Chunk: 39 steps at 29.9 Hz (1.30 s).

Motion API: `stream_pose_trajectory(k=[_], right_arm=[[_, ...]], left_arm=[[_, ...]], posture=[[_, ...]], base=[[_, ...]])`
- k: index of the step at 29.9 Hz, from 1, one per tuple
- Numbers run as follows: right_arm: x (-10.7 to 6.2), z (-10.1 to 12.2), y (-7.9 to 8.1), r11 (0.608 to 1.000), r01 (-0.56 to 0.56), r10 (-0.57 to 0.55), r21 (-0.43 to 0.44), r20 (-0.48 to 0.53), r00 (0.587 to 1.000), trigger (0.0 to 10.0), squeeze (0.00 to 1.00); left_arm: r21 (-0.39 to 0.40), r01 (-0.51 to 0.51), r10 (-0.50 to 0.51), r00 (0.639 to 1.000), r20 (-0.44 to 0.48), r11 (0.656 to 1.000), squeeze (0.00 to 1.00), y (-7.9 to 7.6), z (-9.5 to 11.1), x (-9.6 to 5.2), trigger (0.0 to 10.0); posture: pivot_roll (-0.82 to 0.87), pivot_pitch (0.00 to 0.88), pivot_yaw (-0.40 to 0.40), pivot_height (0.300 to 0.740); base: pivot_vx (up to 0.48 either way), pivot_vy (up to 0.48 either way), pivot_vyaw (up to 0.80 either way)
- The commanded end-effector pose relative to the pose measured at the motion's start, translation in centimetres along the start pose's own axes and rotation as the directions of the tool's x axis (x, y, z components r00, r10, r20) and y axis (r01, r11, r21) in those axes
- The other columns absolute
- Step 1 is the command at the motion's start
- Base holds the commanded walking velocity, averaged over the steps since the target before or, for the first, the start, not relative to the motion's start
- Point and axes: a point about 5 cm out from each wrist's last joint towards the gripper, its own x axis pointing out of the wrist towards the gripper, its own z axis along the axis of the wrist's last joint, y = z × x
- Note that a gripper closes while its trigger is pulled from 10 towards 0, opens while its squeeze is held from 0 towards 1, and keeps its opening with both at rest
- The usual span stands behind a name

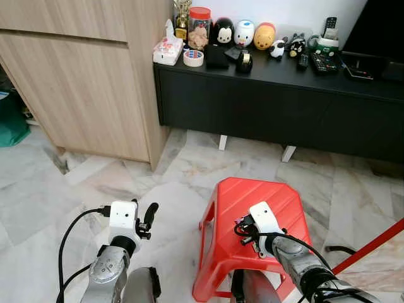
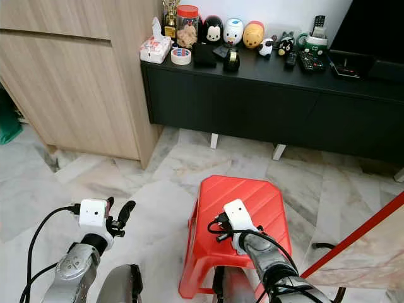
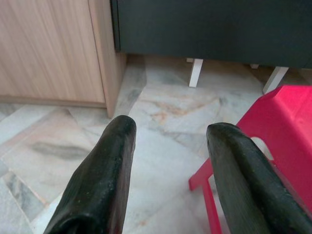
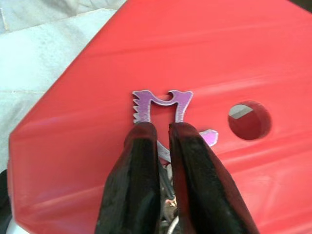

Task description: Hang keys on a hook

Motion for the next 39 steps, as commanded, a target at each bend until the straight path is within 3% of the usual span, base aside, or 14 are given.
stream_pose_trajectory(k=[1,12,13,14,15,39], right_arm=[[-0.2,0.0,-0.9,1.0,0.023,-0.023,0.013,0.001,1.0,10.0,1.0],[-0.4,-0.1,-1.6,1.0,0.028,-0.028,0.011,-0.044,0.999,10.0,1.0],[-0.4,-0.4,-1.4,0.999,0.017,-0.015,0.029,-0.069,0.998,10.0,0.46],[-0.4,-0.6,-1.3,0.999,0.013,-0.01,0.036,-0.077,0.997,10.0,0.46],[-0.4,-0.7,-1.2,1.0,0.009,-0.007,0.028,-0.086,0.996,10.0,0.0],[-0.6,-2.0,-1.2,0.999,0.033,-0.027,0.033,-0.176,0.984,10.0,0.0]], left_arm=[[0.005,0.007,-0.007,1.0,-0.004,1.0,0.0,-0.1,-0.1,0.1,10.0],[0.006,0.014,-0.014,1.0,-0.008,1.0,0.0,-0.1,-0.2,0.2,10.0],[0.008,0.016,-0.016,1.0,-0.01,1.0,0.0,0.0,-0.2,0.2,10.0],[0.009,0.016,-0.016,1.0,-0.011,1.0,0.0,0.0,-0.2,0.2,10.0],[0.01,0.017,-0.017,1.0,-0.012,1.0,0.0,0.0,-0.2,0.2,10.0],[0.016,0.03,-0.03,0.999,-0.019,0.999,0.0,0.0,-0.3,0.3,10.0]], posture=[[0.09,0.048,-0.09,0.594],[0.09,0.048,-0.088,0.594],[0.09,0.048,-0.086,0.594],[0.09,0.048,-0.086,0.594],[0.09,0.048,-0.086,0.594],[0.1,0.042,-0.084,0.594]], base=[[0.0,0.0,0.0],[0.0,0.0,0.0],[0.0,0.0,0.0],[0.0,0.0,0.0],[0.0,0.0,0.0],[0.0,0.0,0.0]])
